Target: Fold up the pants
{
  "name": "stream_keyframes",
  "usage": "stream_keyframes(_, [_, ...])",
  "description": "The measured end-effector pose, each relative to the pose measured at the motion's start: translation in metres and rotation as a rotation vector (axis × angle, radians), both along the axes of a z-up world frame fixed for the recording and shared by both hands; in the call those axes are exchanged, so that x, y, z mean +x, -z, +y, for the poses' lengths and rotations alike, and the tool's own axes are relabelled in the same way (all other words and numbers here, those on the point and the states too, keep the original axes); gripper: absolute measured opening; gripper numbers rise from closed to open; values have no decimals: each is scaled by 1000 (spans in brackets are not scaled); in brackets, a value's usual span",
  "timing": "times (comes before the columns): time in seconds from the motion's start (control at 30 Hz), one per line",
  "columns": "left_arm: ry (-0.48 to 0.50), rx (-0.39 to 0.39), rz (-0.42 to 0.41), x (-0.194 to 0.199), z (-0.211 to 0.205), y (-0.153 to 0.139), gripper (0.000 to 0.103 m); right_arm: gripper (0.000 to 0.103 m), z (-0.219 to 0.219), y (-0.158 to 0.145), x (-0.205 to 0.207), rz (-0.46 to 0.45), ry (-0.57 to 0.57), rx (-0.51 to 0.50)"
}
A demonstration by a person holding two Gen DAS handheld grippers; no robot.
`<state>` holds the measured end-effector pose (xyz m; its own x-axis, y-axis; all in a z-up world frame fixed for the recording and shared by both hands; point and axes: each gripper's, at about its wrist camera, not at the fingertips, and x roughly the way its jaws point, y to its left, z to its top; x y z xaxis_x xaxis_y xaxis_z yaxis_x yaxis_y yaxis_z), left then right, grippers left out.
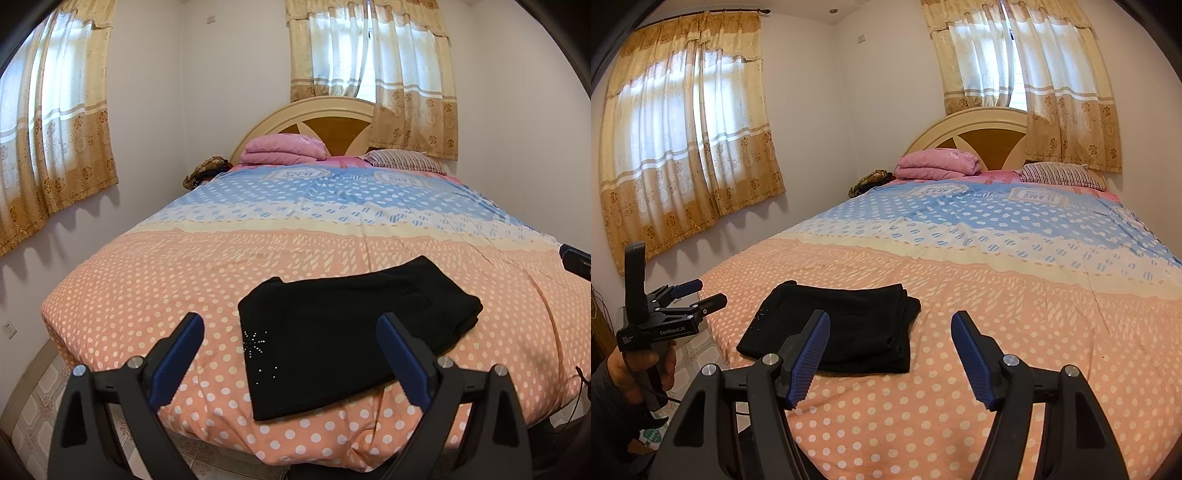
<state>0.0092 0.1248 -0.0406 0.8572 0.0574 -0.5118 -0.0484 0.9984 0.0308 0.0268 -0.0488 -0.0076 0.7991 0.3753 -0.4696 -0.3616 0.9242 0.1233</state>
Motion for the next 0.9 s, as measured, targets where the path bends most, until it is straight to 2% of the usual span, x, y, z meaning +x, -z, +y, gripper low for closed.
stream_keyframes(0.9, [0, 2, -6, 0, -2, -2, 97, 70, -2, 5, 4, 19, -3, 7])
